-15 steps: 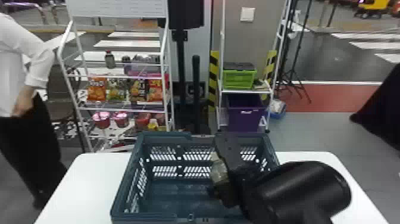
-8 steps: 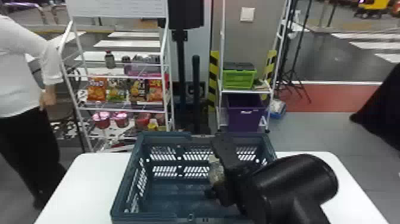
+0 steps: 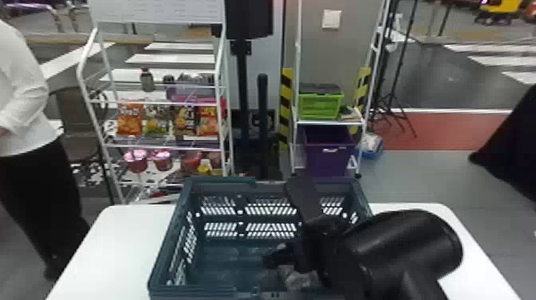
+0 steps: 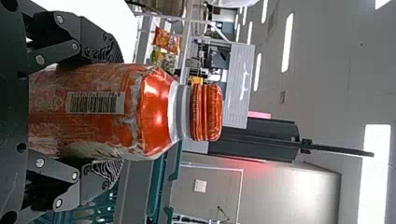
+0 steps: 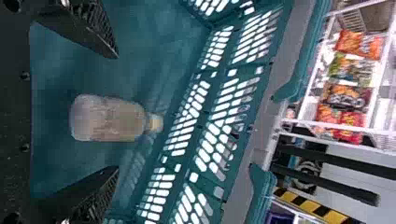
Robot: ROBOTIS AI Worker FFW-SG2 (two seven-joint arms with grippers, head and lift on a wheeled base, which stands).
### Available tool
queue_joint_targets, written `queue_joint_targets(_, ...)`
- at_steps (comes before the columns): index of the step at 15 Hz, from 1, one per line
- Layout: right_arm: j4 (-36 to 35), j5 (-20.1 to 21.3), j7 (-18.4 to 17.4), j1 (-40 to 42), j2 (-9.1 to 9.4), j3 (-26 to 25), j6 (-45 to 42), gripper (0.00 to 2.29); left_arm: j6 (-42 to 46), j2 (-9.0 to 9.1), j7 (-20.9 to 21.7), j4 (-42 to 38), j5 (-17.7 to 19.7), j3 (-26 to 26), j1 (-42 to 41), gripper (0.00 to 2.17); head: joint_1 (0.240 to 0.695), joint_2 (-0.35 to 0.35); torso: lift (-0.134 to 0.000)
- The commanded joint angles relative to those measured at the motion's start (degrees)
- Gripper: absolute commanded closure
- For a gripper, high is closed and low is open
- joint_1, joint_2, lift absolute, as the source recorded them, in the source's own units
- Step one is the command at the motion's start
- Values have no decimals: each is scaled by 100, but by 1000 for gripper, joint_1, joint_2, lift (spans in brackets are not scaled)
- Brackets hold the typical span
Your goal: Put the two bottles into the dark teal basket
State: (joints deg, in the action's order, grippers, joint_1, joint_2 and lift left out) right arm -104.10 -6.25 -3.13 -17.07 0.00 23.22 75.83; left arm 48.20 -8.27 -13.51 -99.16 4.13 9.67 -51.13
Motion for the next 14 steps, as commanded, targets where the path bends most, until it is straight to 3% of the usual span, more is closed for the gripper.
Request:
queue_joint_targets(1, -506, 1, 14, 336, 5, -45, -573, -2, 0, -8, 6, -7, 0, 0, -2, 2148, 499, 0, 0)
queue_joint_targets(4, -1411, 27, 32, 1092, 5, -204, -1382, -2, 0, -26, 6, -16, 0, 0, -2, 2148, 499, 0, 0)
queue_joint_targets(6, -1947, 27, 32, 1619, -220, -388, -1716, -2, -17, -35, 15, -42, 0, 0, 7, 2145, 499, 0, 0)
queue_joint_targets(8, -2475, 18, 32, 2296, -563, -678, -2120, -2, -17, -35, 15, -68, -8, 8, -2, 2145, 499, 0, 0)
queue_joint_targets(11, -2993, -8, 102, 3517, -905, -1135, -3544, -2, -52, -44, 15, -165, -17, 17, -37, 2145, 499, 0, 0)
queue_joint_targets(14, -3116, -175, 445, 4774, -967, -1715, -5477, -2, -176, -61, 15, -350, -52, 17, -125, 2145, 499, 0, 0)
